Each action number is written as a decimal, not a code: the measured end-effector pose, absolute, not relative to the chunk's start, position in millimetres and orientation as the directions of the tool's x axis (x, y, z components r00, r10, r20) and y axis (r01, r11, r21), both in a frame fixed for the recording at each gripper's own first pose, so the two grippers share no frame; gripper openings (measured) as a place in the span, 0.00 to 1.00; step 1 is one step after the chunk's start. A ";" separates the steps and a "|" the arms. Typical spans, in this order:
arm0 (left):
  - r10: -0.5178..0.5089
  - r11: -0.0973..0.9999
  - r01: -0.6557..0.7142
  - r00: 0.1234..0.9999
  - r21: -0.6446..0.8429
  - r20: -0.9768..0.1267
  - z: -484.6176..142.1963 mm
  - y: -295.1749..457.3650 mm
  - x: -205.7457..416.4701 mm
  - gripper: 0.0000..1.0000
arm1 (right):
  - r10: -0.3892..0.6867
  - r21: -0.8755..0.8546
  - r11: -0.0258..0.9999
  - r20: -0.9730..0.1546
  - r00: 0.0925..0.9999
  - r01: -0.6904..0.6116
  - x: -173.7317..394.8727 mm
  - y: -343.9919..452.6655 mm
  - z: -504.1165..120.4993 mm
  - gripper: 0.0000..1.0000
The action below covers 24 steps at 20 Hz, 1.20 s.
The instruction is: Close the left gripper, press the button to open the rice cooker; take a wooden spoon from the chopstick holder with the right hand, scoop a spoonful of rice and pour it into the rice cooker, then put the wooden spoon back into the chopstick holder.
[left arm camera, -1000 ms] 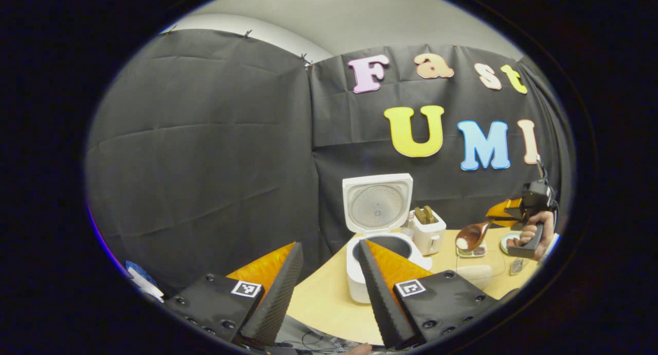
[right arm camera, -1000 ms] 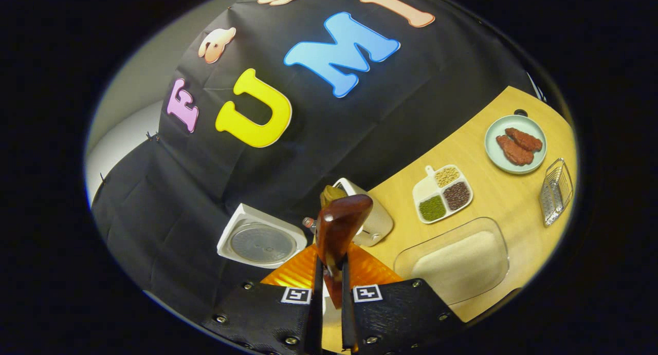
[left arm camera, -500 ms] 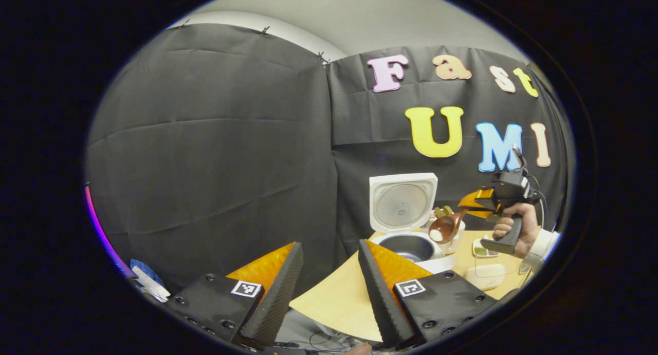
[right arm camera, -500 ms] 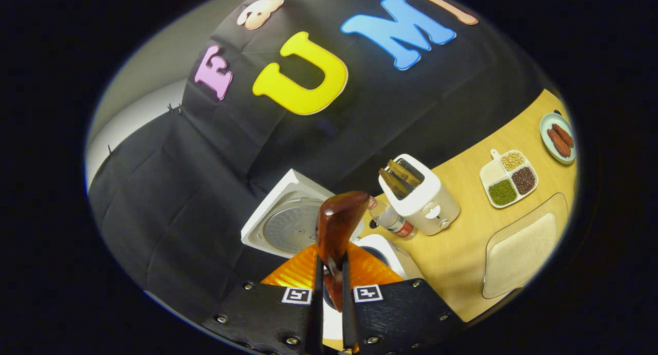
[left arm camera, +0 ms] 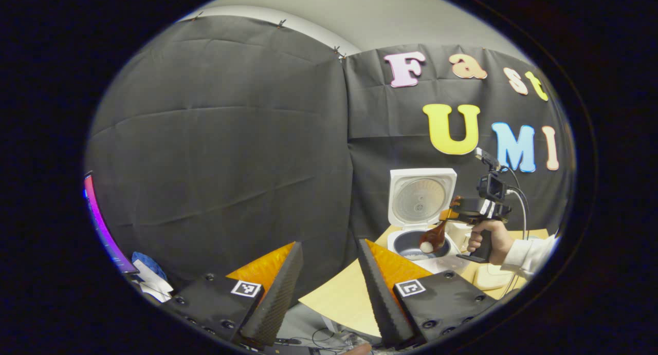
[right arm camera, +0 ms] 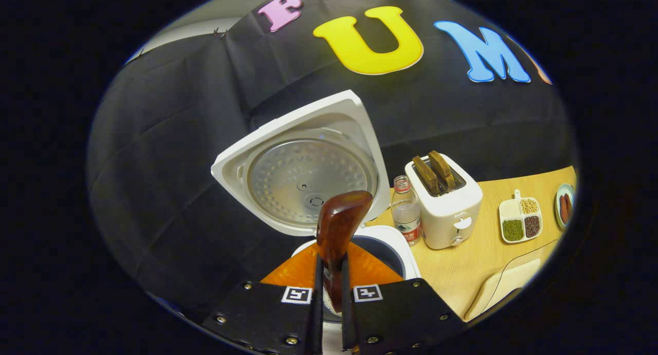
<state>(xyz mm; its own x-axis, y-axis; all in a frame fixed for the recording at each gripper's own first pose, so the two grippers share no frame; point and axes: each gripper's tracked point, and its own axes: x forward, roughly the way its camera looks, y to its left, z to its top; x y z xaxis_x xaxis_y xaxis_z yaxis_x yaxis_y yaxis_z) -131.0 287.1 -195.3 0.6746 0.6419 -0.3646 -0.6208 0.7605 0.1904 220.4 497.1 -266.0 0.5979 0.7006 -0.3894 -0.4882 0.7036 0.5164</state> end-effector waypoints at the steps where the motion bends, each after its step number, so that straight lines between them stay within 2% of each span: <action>1: 0.644 0.757 -0.626 0.670 0.187 -0.368 -197.6 288.4 -133.3 0.79 | 0.697 0.480 0.713 -0.398 0.597 -0.511 220.0 499.3 -269.8 0.15; 5: 0.652 0.748 -0.639 0.659 0.177 -0.375 -204.1 293.9 -136.5 0.79 | 0.696 0.321 0.716 -0.403 0.594 -0.621 218.4 511.5 -274.5 0.15; 10: 0.659 0.739 -0.655 0.651 0.161 -0.376 -204.1 298.4 -141.6 0.80 | 0.683 0.026 0.685 -0.371 0.629 -0.728 217.3 517.7 -266.7 0.15; 14: 0.662 0.735 -0.660 0.645 0.159 -0.381 -209.3 300.7 -143.1 0.80 | 0.663 -0.182 0.655 -0.327 0.673 -0.734 218.8 521.6 -263.2 0.15; 18: 0.669 0.728 -0.667 0.641 0.158 -0.377 -207.3 305.6 -152.4 0.80 | 0.636 -0.382 0.628 -0.251 0.730 -0.678 213.7 518.1 -253.8 0.16; 22: 0.665 0.731 -0.668 0.651 0.140 -0.366 -202.1 305.6 -161.5 0.78 | 0.620 -0.431 0.640 -0.198 0.759 -0.636 207.6 507.6 -236.9 0.15; 24: 0.660 0.737 -0.663 0.661 0.135 -0.357 -197.5 305.1 -163.4 0.80 | 0.615 -0.378 0.663 -0.215 0.758 -0.645 205.8 498.5 -228.3 0.16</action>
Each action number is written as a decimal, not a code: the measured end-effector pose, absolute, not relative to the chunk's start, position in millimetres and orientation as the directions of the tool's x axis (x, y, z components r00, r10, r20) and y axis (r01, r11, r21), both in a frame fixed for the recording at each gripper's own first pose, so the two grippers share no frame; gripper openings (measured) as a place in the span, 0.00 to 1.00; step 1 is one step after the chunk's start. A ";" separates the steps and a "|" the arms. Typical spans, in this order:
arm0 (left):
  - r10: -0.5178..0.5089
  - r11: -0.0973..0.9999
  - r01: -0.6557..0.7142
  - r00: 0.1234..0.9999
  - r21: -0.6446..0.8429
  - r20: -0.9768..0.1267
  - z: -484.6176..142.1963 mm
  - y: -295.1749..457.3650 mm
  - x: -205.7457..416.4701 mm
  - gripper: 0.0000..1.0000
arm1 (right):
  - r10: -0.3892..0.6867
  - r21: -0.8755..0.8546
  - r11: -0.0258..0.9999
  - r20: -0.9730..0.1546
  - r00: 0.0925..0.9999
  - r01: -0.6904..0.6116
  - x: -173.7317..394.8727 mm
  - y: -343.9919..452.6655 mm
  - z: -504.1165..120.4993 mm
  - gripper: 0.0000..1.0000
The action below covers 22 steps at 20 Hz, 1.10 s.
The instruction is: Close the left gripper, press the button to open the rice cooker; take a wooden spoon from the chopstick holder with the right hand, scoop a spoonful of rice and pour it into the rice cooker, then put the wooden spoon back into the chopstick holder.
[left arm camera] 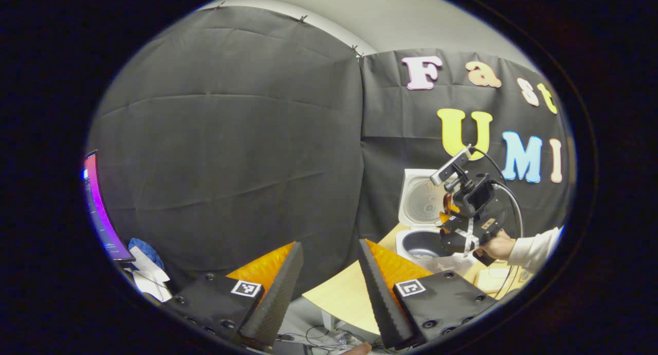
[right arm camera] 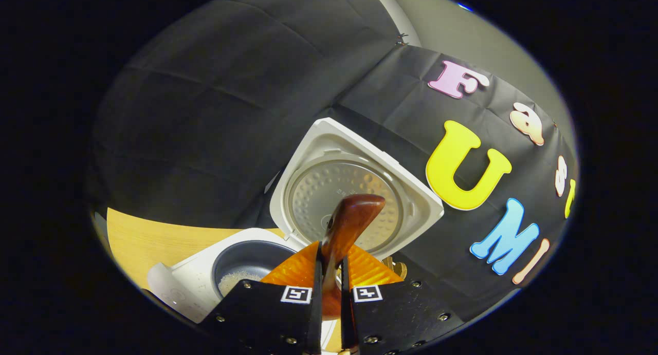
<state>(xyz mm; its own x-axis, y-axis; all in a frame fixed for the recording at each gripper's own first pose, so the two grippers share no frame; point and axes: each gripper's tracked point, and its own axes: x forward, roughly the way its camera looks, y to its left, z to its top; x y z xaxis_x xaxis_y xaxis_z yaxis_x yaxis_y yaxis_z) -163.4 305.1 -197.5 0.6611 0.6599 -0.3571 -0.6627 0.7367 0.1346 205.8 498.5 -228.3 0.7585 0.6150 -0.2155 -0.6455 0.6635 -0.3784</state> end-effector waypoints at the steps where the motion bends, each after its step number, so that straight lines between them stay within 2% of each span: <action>1: 0.655 0.741 -0.660 0.668 0.127 -0.352 -193.6 304.5 -165.1 0.78 | 0.616 -0.318 0.682 -0.237 0.752 -0.659 203.9 494.5 -225.4 0.15; 5: 0.626 0.766 -0.637 0.705 0.091 -0.334 -184.6 296.7 -167.2 0.79 | 0.594 -0.056 0.773 -0.283 0.753 -0.631 209.5 459.4 -198.0 0.15; 9: 0.577 0.808 -0.584 0.758 0.079 -0.303 -174.5 283.5 -166.2 0.79 | 0.586 0.188 0.809 -0.317 0.745 -0.557 213.8 414.4 -181.0 0.15; 13: 0.517 0.846 -0.532 0.808 0.029 -0.282 -167.5 268.3 -153.7 0.80 | 0.523 0.253 0.851 -0.333 0.784 -0.460 212.4 349.7 -168.2 0.15; 22: 0.431 0.892 -0.452 0.864 -0.022 -0.261 -159.8 216.3 -118.5 0.79 | 0.391 0.407 0.884 -0.378 0.839 -0.228 192.8 172.7 -194.4 0.15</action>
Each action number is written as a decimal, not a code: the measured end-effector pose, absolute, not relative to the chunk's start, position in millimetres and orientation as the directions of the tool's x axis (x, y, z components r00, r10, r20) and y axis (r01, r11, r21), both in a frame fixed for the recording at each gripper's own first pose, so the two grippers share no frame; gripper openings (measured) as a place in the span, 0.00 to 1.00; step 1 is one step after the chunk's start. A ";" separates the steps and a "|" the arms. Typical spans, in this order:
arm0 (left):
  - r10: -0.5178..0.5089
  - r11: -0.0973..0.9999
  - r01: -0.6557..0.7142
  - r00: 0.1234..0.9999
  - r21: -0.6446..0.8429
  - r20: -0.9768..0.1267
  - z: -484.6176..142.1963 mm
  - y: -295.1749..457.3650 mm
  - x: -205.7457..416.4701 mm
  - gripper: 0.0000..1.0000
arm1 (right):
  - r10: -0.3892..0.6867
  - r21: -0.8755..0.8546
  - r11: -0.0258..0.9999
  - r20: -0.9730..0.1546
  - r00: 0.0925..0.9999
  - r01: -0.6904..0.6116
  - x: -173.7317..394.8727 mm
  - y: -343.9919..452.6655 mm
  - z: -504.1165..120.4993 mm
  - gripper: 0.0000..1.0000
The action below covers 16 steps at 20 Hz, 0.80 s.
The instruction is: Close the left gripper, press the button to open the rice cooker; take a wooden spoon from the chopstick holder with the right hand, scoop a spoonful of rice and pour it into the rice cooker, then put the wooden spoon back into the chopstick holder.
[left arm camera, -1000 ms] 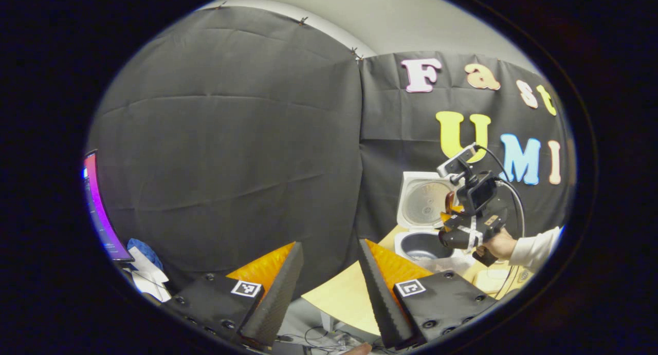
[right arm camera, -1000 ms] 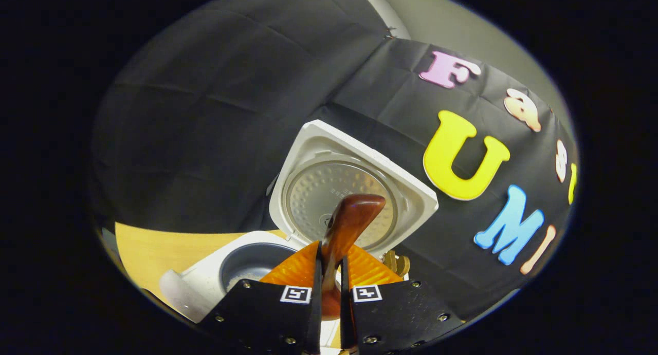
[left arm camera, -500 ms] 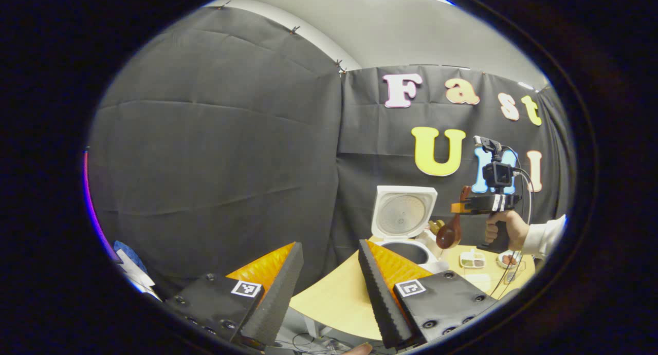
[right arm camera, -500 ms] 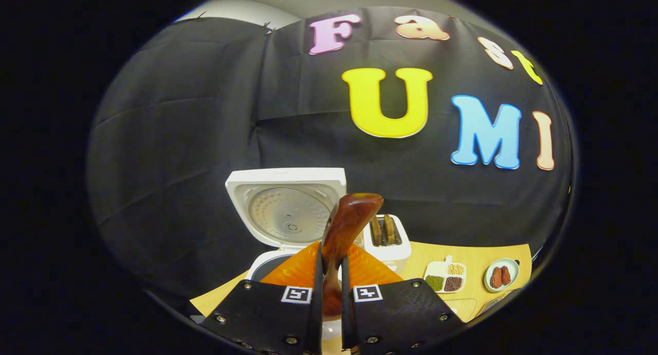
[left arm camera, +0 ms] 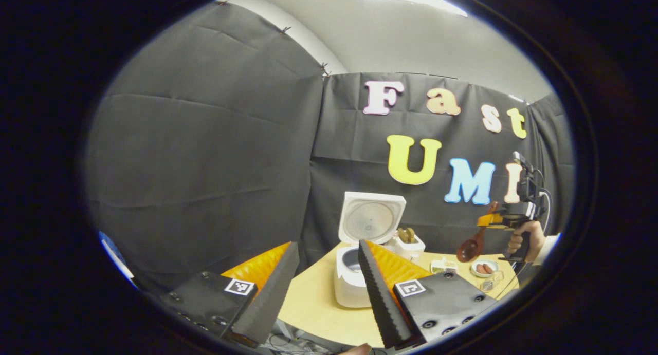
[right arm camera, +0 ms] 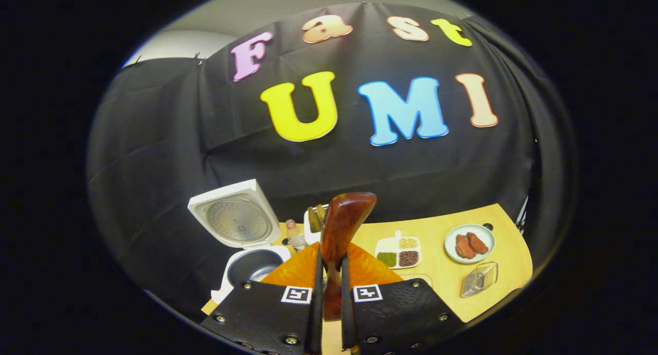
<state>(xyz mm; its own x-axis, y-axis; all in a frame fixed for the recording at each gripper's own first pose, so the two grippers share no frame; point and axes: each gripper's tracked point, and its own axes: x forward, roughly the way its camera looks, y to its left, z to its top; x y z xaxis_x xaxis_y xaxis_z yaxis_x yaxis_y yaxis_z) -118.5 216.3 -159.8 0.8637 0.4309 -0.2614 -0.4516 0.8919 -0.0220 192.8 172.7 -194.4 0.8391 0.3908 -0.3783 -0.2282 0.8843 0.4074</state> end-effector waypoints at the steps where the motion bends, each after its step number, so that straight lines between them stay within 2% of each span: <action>1: 0.425 0.897 -0.443 0.868 -0.012 -0.255 -158.8 206.3 -110.9 0.78 | 0.376 0.415 0.886 -0.383 0.844 -0.206 194.4 149.8 -200.4 0.15; 8: 0.439 0.895 -0.445 0.858 0.044 -0.267 -157.8 115.3 -62.7 0.78 | 0.282 0.450 0.891 -0.439 0.853 -0.063 223.2 -9.5 -263.7 0.15; 16: 0.421 0.904 -0.421 0.839 0.081 -0.344 -169.7 2.3 -19.3 0.81 | 0.287 0.475 0.880 -0.492 0.822 -0.023 251.1 -90.6 -351.2 0.15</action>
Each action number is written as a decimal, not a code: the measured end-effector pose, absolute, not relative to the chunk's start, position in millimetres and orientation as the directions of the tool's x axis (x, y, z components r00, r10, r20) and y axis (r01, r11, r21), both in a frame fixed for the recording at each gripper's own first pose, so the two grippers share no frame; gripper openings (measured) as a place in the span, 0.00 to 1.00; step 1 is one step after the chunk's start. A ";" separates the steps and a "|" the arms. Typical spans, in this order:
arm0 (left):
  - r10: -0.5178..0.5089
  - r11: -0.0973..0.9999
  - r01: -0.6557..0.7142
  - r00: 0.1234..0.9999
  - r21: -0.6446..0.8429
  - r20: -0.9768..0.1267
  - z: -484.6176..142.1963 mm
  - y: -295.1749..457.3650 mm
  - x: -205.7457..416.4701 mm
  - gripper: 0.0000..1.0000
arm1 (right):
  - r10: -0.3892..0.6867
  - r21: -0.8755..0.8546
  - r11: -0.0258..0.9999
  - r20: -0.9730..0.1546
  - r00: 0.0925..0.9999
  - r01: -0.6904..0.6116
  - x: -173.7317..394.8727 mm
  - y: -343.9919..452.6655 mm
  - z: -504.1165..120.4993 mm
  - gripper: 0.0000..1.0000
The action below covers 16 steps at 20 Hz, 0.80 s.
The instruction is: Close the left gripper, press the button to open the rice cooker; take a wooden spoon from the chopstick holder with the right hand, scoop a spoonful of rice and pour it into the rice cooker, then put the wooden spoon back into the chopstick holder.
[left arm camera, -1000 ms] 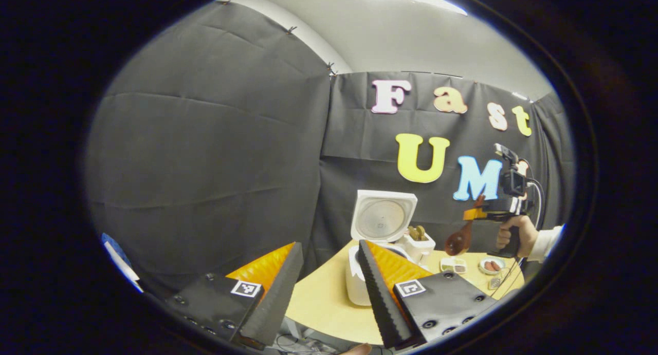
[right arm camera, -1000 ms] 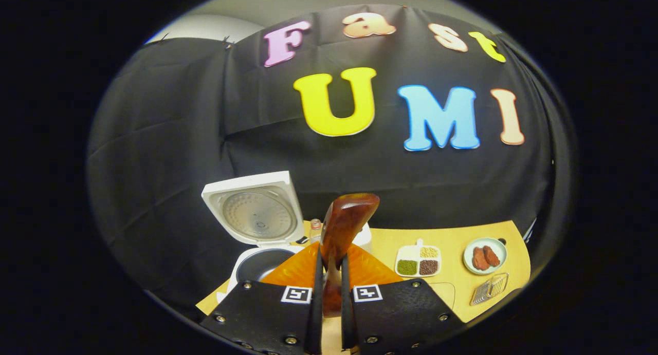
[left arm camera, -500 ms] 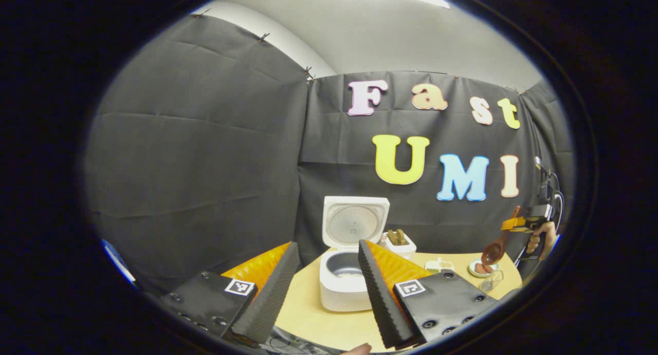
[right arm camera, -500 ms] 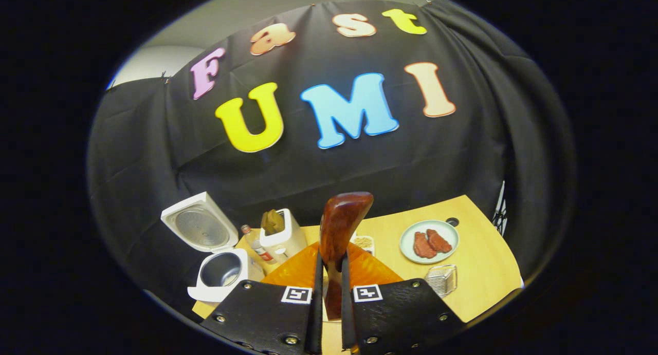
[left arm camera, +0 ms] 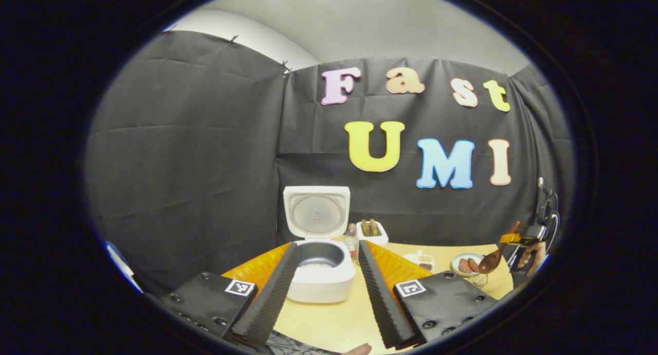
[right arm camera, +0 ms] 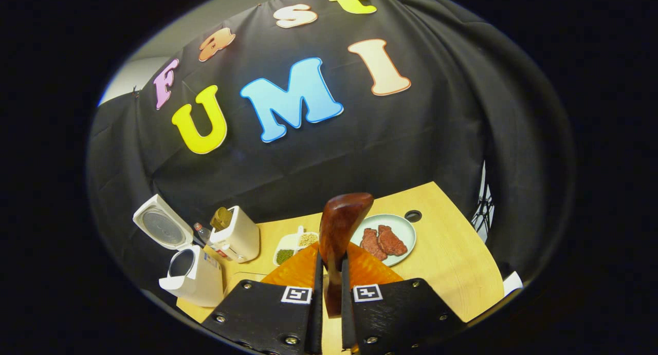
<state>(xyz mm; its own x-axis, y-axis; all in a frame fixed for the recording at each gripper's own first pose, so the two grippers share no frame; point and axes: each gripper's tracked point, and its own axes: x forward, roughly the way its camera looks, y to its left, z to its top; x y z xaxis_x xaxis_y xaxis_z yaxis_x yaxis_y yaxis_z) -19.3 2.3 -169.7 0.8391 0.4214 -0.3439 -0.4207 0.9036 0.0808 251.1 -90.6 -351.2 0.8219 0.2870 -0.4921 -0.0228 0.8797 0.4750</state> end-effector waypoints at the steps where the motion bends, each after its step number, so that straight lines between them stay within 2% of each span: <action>1: 0.422 0.903 -0.419 0.833 0.090 -0.358 -173.6 -3.4 -18.1 0.81 | 0.289 0.478 0.878 -0.501 0.816 -0.018 252.8 -94.9 -364.1 0.15; 4: 0.441 0.896 -0.423 0.808 0.138 -0.390 -179.6 -9.5 -18.9 0.84 | 0.287 0.481 0.877 -0.535 0.795 0.007 259.0 -103.6 -402.5 0.15; 5: 0.451 0.892 -0.424 0.799 0.159 -0.397 -180.6 -8.8 -19.3 0.78 | 0.288 0.489 0.872 -0.542 0.789 0.017 260.5 -103.8 -413.1 0.15; 10: 0.452 0.892 -0.397 0.778 0.216 -0.436 -190.5 -20.5 -12.7 0.90 | 0.301 0.514 0.856 -0.577 0.759 0.052 262.1 -99.0 -458.9 0.15; 13: 0.442 0.896 -0.364 0.784 0.255 -0.435 -190.2 -29.5 -3.3 0.79 | 0.298 0.511 0.857 -0.599 0.744 0.068 261.7 -95.1 -478.2 0.15; 16: 0.425 0.903 -0.338 0.796 0.265 -0.430 -189.2 -39.1 3.5 0.79 | 0.288 0.503 0.861 -0.614 0.734 0.083 258.6 -99.5 -488.4 0.15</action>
